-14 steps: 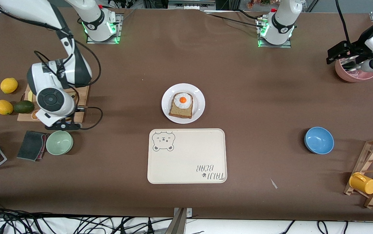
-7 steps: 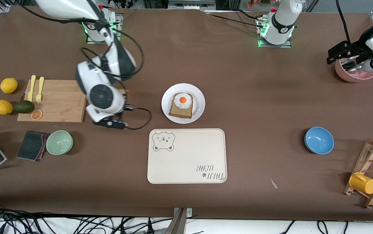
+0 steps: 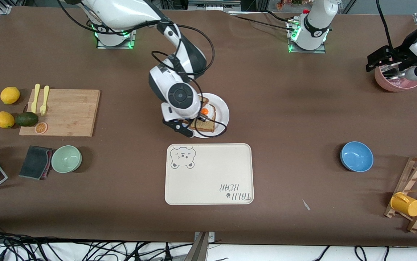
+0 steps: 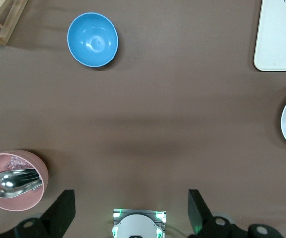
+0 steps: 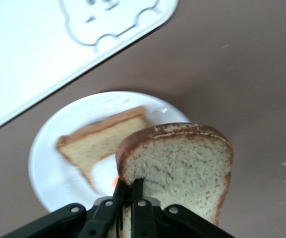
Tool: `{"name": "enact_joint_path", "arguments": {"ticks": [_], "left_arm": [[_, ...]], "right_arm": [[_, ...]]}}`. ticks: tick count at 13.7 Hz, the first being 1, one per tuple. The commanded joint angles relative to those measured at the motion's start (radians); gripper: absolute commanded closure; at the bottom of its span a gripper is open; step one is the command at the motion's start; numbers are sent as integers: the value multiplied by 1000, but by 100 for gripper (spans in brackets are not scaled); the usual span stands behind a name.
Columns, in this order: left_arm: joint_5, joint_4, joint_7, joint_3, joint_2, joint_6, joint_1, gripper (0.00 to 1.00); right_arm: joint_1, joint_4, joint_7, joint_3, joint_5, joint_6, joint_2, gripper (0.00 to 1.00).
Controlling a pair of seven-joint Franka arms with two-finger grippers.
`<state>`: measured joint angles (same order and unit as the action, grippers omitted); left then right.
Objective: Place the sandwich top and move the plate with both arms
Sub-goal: 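Carry the bread slice with the right gripper over the white plate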
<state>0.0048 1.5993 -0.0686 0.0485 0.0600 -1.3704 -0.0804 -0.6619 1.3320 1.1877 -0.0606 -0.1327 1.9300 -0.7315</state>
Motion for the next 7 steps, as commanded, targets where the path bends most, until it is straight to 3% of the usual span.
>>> {"name": "enact_joint_path", "arguments": {"ticks": [1, 6, 7], "left_arm": [[18, -4, 18, -4, 7, 13, 7, 0], [18, -2, 6, -6, 6, 11, 7, 0], [18, -2, 6, -4, 6, 10, 7, 0]], "right_arm": [[-13, -45, 35, 8, -25, 32, -55, 100], [-42, -45, 30, 8, -28, 87, -78, 100], [-42, -45, 20, 8, -25, 87, -78, 68]]}}
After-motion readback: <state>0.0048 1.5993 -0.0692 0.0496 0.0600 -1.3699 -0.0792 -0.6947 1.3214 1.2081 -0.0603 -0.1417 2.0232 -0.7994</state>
